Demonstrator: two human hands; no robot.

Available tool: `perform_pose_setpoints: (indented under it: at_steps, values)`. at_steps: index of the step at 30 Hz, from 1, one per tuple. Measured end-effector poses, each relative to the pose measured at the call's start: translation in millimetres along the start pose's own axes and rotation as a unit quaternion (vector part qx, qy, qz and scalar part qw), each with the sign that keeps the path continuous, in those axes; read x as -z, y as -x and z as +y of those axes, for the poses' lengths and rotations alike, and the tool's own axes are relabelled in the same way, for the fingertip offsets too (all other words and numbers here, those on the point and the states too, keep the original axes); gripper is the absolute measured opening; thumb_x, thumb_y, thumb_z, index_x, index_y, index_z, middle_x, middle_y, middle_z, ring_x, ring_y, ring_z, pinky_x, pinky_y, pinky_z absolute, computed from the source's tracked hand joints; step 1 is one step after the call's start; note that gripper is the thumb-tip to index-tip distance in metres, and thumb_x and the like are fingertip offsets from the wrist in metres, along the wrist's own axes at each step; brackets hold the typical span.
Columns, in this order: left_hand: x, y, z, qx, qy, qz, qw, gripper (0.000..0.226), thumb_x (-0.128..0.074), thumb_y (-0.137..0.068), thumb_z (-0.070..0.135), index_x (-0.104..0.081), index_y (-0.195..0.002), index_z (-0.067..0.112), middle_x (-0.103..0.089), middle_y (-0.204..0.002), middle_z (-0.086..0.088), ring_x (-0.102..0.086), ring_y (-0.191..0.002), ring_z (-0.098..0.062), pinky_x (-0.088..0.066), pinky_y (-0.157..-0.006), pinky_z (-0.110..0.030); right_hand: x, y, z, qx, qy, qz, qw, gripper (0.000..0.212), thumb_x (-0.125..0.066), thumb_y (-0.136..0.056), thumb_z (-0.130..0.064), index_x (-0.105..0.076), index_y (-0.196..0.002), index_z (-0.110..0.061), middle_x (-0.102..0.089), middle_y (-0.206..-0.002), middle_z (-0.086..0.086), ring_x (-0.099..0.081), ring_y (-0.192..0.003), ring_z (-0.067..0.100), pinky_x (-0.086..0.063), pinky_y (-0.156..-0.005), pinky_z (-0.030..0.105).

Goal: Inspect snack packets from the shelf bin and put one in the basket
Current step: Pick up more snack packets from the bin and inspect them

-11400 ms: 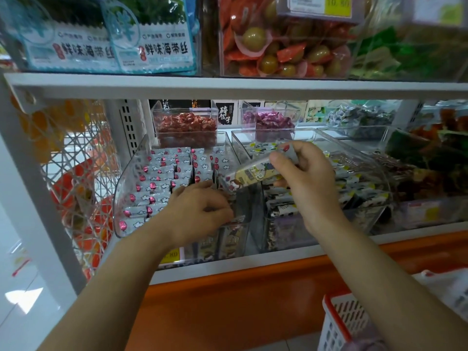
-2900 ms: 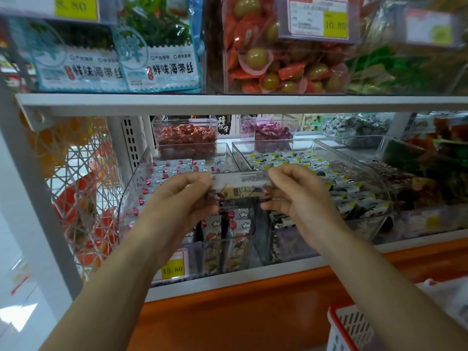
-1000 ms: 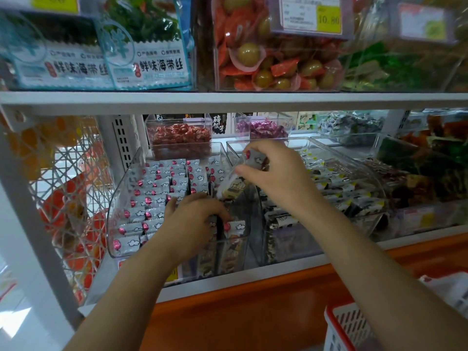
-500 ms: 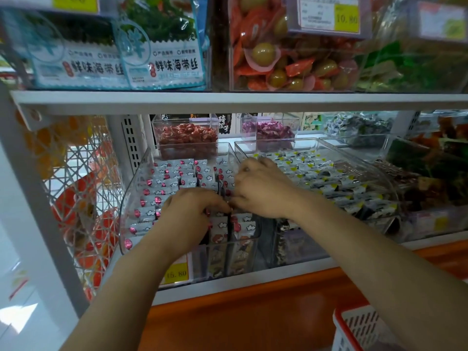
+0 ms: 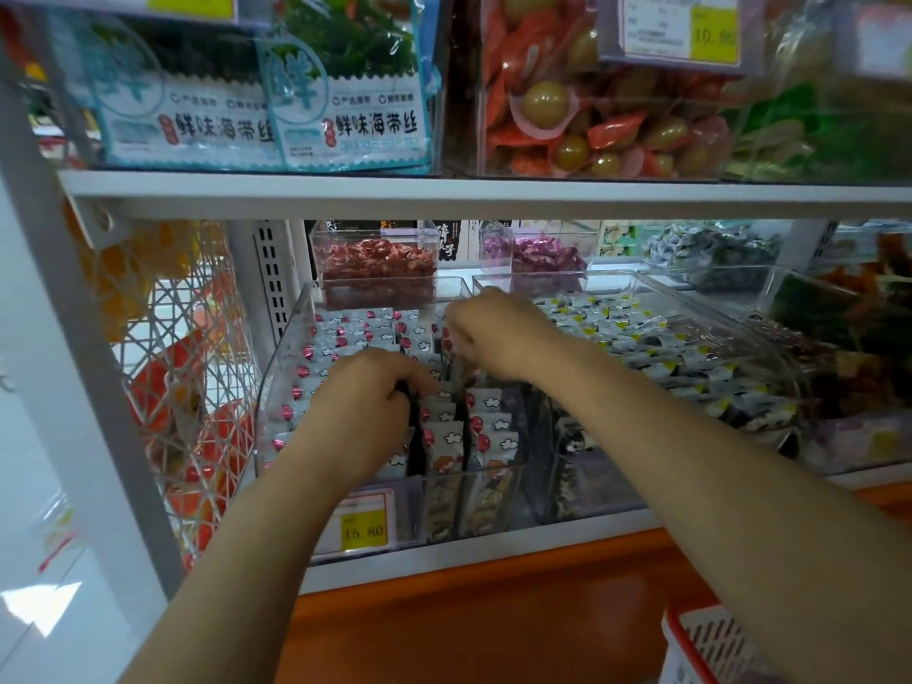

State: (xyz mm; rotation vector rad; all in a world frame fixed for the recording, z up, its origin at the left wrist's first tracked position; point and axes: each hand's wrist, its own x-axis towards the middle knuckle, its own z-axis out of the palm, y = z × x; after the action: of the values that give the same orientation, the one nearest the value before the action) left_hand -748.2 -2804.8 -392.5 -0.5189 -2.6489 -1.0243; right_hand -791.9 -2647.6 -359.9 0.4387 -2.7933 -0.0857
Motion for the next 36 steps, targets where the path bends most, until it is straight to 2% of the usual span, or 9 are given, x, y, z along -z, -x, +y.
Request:
perform_pose_setpoints:
  at_steps: [5,8,11,15,21,25,28,32,36]
  values:
    - [0.1,-0.1,3.1,0.019,0.026,0.046,0.998,0.038,-0.040,-0.090,-0.005,-0.066,-0.110,0.014,-0.057,-0.123,-0.004,-0.050,-0.070,-0.014,-0.035,-0.045,-0.007,22.4,24.6,14.7,-0.036,-0.114,0.169,0.978,0.007,-0.046,-0.094,-0.011,-0.042,-0.088,-0.011,-0.050,-0.071,0.003,-0.050,-0.063,0.022,-0.033,-0.052,0.029]
    - [-2.1,-0.2,4.7,0.018,0.061,0.068,0.996,0.033,-0.044,-0.094,0.004,-0.062,-0.119,0.015,-0.061,-0.118,-0.005,-0.051,-0.074,-0.010,-0.037,-0.053,-0.011,25.2,46.0,18.8,-0.080,-0.175,0.267,0.944,0.010,-0.046,-0.095,-0.014,-0.039,-0.088,-0.012,-0.043,-0.065,-0.001,-0.042,-0.055,0.018,-0.028,-0.051,0.032]
    - [-6.0,2.0,10.1,0.020,0.122,0.050,0.991,0.032,-0.047,-0.096,0.016,-0.056,-0.126,0.014,-0.066,-0.110,-0.005,-0.058,-0.084,-0.013,-0.046,-0.067,-0.018,23.1,66.3,17.8,-0.123,-0.319,0.301,0.890,0.014,-0.046,-0.096,-0.011,-0.039,-0.085,-0.012,-0.042,-0.067,0.000,-0.050,-0.060,0.026,-0.045,-0.056,0.047]
    - [-9.6,8.1,18.6,0.037,0.240,0.007,0.970,0.018,-0.046,-0.097,0.019,-0.064,-0.097,0.019,-0.067,-0.079,0.003,-0.067,-0.071,-0.010,-0.057,-0.071,-0.035,15.1,85.7,14.1,-0.176,-0.500,0.252,0.810,0.016,-0.047,-0.097,-0.012,-0.044,-0.081,-0.013,-0.052,-0.078,0.007,-0.061,-0.056,0.008,-0.057,-0.057,0.040]
    - [-7.7,10.2,22.2,0.140,0.480,-0.008,0.866,0.013,-0.051,-0.094,0.018,-0.062,-0.091,0.011,-0.068,-0.062,-0.001,-0.066,-0.062,-0.012,-0.054,-0.057,-0.019,4.5,101.9,18.8,-0.205,-0.744,0.173,0.612,0.014,-0.061,-0.087,-0.015,-0.058,-0.078,-0.003,-0.069,-0.067,-0.003,-0.068,-0.058,0.015,-0.056,-0.055,0.024]
    - [-8.5,9.8,23.3,0.164,0.526,0.000,0.834,0.008,-0.056,-0.090,0.016,-0.059,-0.087,0.010,-0.059,-0.073,-0.005,-0.061,-0.062,-0.014,-0.053,-0.054,-0.019,3.7,105.1,21.0,-0.239,-0.785,0.140,0.554,0.012,-0.069,-0.068,-0.026,-0.070,-0.062,-0.016,-0.066,-0.059,-0.003,-0.063,-0.053,0.010,-0.051,-0.047,0.021]
    - [-9.5,8.8,22.2,0.179,0.552,-0.010,0.814,0.012,-0.056,-0.090,0.016,-0.058,-0.080,0.011,-0.056,-0.066,-0.003,-0.059,-0.056,-0.012,-0.051,-0.050,-0.019,3.1,104.9,21.0,-0.257,-0.814,0.115,0.508,0.021,-0.066,-0.078,-0.025,-0.070,-0.059,-0.019,-0.058,-0.053,0.000,-0.055,-0.046,0.010,-0.047,-0.042,0.020]
    - [-9.0,6.4,22.5,0.214,0.619,-0.028,0.755,0.012,-0.054,-0.090,0.014,-0.059,-0.083,0.006,-0.053,-0.052,-0.002,-0.053,-0.043,-0.007,-0.049,-0.044,-0.015,3.5,104.1,19.7,-0.272,-0.864,0.060,0.419,0.012,-0.060,-0.087,-0.021,-0.060,-0.080,-0.011,-0.054,-0.051,0.001,-0.050,-0.040,0.009,-0.041,-0.036,0.017]
    - [-8.6,4.0,20.7,0.241,0.651,-0.032,0.719,0.010,-0.055,-0.087,0.010,-0.061,-0.090,0.003,-0.054,-0.052,-0.002,-0.052,-0.041,-0.004,-0.047,-0.042,-0.014,6.4,103.3,19.3,-0.289,-0.901,0.022,0.322,0.018,-0.061,-0.083,-0.017,-0.057,-0.068,-0.008,-0.053,-0.050,0.002,-0.049,-0.037,0.009,-0.039,-0.032,0.015]
